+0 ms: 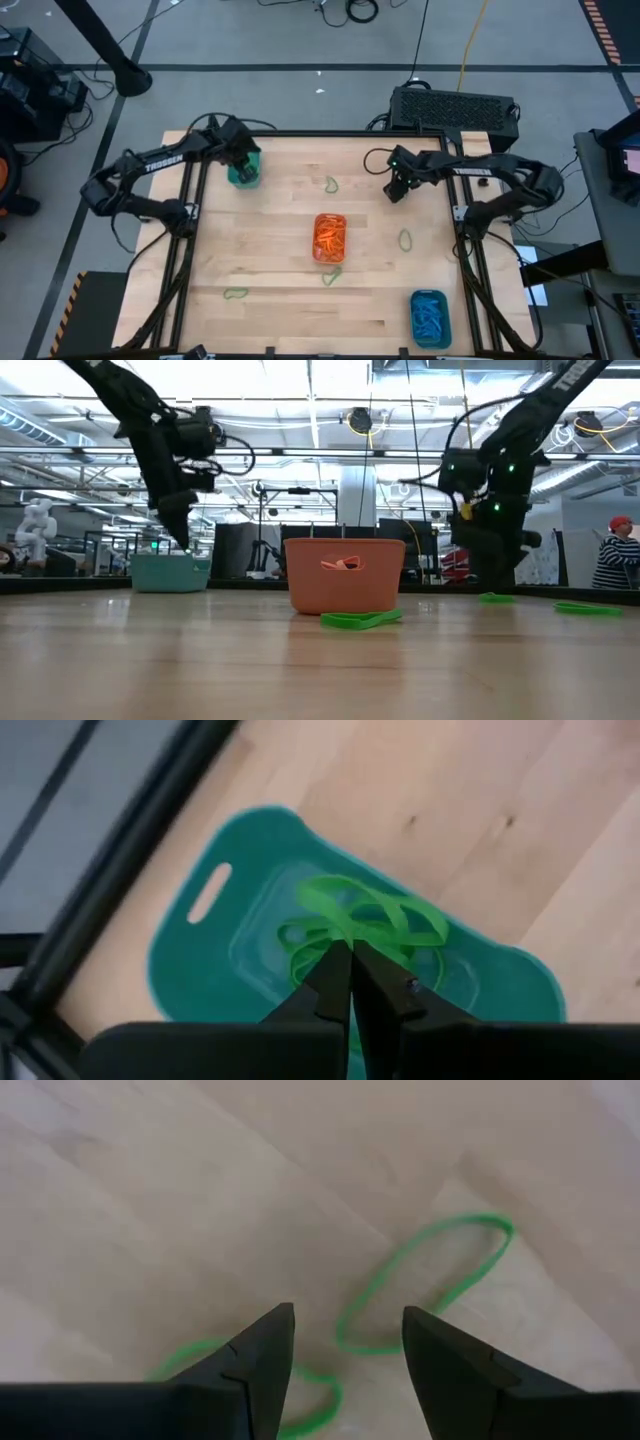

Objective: Sort rubber bands into baskets
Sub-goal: Put the green rubber band into the green bin

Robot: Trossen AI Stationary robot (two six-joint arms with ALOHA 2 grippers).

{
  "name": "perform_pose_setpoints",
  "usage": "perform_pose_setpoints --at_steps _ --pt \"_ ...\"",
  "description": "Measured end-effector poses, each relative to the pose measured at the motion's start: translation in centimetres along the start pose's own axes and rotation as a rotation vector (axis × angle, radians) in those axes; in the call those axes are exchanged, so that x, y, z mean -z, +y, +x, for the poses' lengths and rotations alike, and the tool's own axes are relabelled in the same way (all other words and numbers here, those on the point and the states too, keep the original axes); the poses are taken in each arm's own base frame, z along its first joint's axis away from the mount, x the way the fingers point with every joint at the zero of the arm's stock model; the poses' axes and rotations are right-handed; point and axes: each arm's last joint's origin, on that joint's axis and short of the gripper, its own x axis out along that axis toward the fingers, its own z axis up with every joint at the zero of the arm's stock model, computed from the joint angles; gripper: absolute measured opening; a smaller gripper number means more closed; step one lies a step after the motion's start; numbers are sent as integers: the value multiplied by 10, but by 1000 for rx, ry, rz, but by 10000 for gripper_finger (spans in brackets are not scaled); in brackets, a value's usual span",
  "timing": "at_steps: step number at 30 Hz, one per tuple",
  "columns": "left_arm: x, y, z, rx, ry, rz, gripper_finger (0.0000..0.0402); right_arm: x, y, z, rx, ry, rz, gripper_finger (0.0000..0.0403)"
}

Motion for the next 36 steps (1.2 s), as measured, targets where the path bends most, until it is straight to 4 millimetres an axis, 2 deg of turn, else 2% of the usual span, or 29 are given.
perform_pose_setpoints --at_steps 3,6,13,18,24,29,34,36 --pt "0 -1 9 9 35 2 29 0 -1 12 20 53 -7 171" --pt "1 -1 15 15 61 4 54 0 -2 19 21 85 -28 141" --pt "1 0 16 -14 71 4 113 0 -1 16 -8 72 -87 13" --pt "1 3 15 -122 96 6 143 0 -2 9 3 35 -142 7" --pt "-5 3 0 -90 9 -1 148 -4 -4 -5 24 -65 -134 1" --pt "-13 -9 -15 157 -183 30 148 -14 0 -27 -95 -249 -136 1" --pt "-27 -38 -19 594 -483 172 148 -30 22 -52 -455 -481 -203 0" --pt "-32 -54 -18 701 -601 241 148 -34 35 -59 -599 -551 -232 0"
